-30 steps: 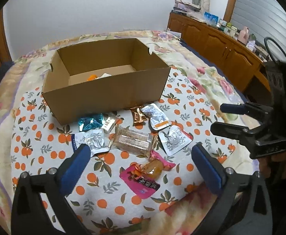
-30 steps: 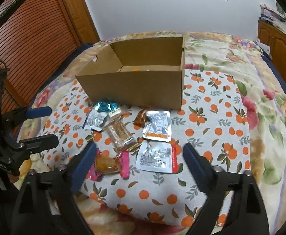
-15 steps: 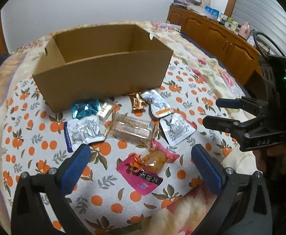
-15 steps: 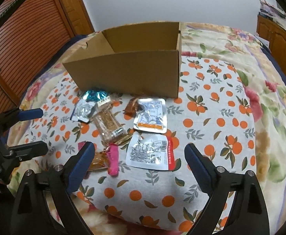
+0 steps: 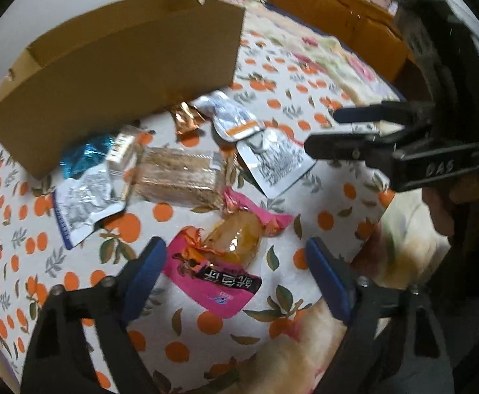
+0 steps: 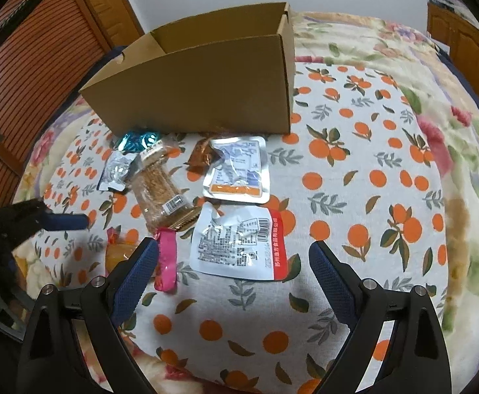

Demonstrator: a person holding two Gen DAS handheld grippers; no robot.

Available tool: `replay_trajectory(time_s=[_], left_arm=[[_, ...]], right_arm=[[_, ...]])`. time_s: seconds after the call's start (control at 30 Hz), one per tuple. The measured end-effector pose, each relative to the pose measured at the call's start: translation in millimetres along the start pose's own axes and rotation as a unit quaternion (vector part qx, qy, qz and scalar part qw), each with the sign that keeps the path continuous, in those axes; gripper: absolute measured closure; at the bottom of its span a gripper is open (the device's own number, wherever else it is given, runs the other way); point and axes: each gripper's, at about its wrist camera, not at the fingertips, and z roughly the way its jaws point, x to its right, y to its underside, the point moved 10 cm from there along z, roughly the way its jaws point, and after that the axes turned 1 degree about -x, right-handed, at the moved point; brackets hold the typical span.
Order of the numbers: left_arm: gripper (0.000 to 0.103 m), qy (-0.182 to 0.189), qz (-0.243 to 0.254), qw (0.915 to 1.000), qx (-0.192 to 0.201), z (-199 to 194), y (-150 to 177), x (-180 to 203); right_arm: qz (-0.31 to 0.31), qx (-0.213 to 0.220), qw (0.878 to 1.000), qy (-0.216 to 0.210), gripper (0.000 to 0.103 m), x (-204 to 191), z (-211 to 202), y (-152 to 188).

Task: Organize snacks
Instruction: 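Lower left tool onto the pink-wrapped cake and close on it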

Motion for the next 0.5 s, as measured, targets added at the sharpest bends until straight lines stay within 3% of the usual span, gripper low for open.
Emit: replay_trajectory(time_s=[0.07,0.5], left_arm=[[0.042,0.000,0.007,0.9998,-0.020,12,3,1],[0.039,-0.030,0.031,0.9985,-0.034,37,-8,-8]], right_arm=[[0.000,-0.001,1.000,0.000,0.009,0,1,1],[-0.003,-0.012,1.000,-0.002,0.009,-2,9,5]])
